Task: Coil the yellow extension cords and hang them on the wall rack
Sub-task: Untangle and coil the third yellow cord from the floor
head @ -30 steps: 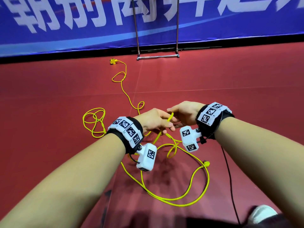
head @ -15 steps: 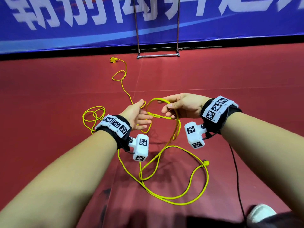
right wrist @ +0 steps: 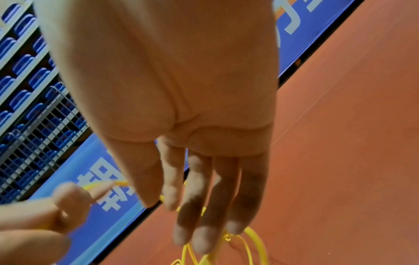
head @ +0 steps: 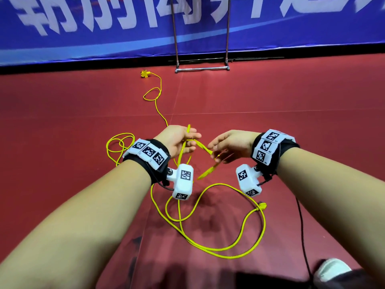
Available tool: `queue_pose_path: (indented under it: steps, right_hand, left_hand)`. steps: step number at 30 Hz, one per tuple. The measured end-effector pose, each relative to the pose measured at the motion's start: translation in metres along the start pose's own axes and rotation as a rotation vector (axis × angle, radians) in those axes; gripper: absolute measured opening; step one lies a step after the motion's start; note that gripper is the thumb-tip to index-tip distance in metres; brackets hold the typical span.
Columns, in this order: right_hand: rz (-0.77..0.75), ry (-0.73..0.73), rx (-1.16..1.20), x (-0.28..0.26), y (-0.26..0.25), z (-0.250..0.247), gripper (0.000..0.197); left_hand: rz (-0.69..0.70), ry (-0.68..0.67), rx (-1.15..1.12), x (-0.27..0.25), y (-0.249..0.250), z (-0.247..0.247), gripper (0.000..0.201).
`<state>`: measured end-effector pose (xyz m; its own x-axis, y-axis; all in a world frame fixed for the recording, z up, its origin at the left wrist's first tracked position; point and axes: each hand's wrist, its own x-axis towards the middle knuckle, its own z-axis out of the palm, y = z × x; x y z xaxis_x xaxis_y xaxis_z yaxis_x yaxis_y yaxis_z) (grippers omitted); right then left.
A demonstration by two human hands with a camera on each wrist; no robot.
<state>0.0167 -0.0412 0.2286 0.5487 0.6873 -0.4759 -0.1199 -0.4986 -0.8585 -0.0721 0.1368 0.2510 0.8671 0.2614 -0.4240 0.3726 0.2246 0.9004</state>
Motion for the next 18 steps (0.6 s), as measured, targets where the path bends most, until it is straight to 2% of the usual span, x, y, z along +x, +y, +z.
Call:
queue_pose_path:
  steps: [3,5,8,10,13,18]
  right_hand:
    - [0.063,0.127,0.008,0.005,0.011,-0.004,0.02]
    - [0.078,0.155,0.045,0.004,0.014,-0.005,0.017]
    - [0.112,0.159,0.098,0.004,0.014,-0.002,0.011]
    - [0.164,0.117,0.185,0.004,0.013,0.0,0.025]
    - [0.192,0.079,0.324,0.005,0.005,-0.001,0.049]
    - [0.211,0.038,0.397,0.001,-0.001,0.001,0.045]
  left_hand:
    - [0.085,-0.042,0.092,-0.008,0.009,0.009,0.027]
    - [0.118,-0.069,0.156,-0.012,0.015,0.014,0.029]
    - [0.175,-0.077,0.211,-0.017,0.022,0.022,0.019]
    - [0.23,-0.103,0.233,-0.02,0.023,0.026,0.027]
    - [0.285,-0.161,0.252,-0.025,0.024,0.032,0.029]
    - [0.362,-0.269,0.273,-0.032,0.029,0.036,0.027]
